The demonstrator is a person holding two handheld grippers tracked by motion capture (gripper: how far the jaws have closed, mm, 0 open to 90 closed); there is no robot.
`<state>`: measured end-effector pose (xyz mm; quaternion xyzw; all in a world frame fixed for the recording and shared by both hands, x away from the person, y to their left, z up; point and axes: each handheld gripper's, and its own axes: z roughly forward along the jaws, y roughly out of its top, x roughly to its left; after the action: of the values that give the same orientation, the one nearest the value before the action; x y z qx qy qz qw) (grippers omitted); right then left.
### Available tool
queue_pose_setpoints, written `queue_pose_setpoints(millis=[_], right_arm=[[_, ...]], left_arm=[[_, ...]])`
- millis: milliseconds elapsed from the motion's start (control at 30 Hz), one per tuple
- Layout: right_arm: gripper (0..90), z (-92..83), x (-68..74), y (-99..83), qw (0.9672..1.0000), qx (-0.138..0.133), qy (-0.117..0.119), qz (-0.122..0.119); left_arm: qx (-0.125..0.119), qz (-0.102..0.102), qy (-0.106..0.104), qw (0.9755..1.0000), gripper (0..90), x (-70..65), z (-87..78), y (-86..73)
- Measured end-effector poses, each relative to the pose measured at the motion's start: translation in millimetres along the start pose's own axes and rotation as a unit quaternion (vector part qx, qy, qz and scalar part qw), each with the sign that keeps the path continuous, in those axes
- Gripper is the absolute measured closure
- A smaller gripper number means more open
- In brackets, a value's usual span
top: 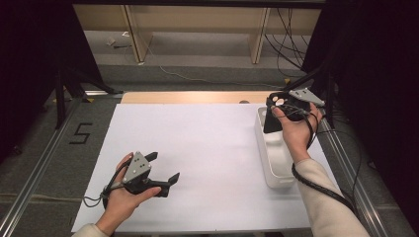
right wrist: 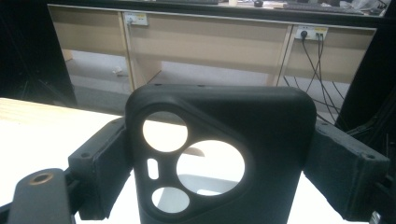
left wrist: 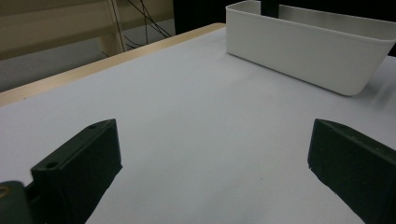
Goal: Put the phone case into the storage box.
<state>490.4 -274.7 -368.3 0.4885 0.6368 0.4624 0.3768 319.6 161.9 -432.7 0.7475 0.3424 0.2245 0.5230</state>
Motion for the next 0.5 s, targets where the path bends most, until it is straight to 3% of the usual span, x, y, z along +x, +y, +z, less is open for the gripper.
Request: queue_pose_setpoints(millis=[500], right_arm=[[15.2, 4.2, -2.2, 0.9, 1.0000, 0.007, -0.001, 0.005]], left_arm=[[0.002, 0.001, 0.000, 1.0000, 2.2, 0.1, 0.1, -0.3]])
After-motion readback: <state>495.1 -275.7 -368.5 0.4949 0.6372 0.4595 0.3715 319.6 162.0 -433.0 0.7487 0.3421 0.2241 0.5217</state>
